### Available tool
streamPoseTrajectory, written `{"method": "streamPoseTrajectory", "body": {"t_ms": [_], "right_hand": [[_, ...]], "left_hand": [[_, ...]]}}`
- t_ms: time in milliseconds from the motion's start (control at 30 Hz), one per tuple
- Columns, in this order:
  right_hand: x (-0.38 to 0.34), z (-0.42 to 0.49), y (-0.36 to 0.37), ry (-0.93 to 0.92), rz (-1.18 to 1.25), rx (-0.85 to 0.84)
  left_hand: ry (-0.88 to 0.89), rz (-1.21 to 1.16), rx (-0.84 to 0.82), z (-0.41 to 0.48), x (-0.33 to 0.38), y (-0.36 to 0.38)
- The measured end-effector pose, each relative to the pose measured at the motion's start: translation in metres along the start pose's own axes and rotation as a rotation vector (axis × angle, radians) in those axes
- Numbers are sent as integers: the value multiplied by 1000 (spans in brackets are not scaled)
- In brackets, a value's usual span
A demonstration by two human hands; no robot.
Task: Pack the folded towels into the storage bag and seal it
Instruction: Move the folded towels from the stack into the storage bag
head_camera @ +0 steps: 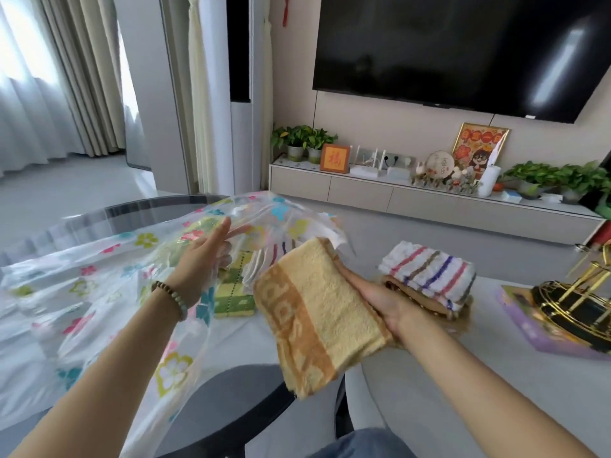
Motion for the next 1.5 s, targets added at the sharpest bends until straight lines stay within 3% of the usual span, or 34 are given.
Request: {"method": "streamPoseTrajectory", "body": {"t_ms": [133, 400, 467, 567, 600, 667, 767, 900, 1067, 1300, 1500], "right_hand": [[42, 24, 47, 95, 141, -70], [49, 87, 122, 100, 219, -150], [49, 99, 118, 52, 41, -85], [46, 101, 87, -223, -662, 119], [42, 98, 88, -392, -842, 111], [57, 90, 107, -632, -1031, -133], [104, 81, 125, -615, -1131, -442], [124, 89, 149, -585, -1213, -514], [128, 134, 185, -533, -1399, -434], [114, 187, 183, -287, -1505, -307], [91, 121, 170, -497, -1310, -494]], "left_hand": [[6, 42, -35, -6, 2, -12], [-48, 127, -18, -27, 13, -52], [-61, 128, -7, -29, 14, -60], [-59, 114, -14, -29, 12, -67], [-59, 108, -26, -29, 12, -66], [-66, 111, -49, -27, 9, -63], [-59, 132, -73, -23, 6, -60], [-85, 149, -62, -20, 0, -62], [-76, 145, -64, -21, 3, -69], [-29, 117, -70, -22, 2, -66], [-25, 26, -33, -19, 2, -60]]}}
Point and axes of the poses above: each hand's wrist, its own z-axis towards the middle knuckle, its own y-axis out of the palm, x = y × z, the point moved 9 cm from there along z, towards the middle knuckle, and after that the axes turned 15 degrees about -y, right-handed, at the moved point
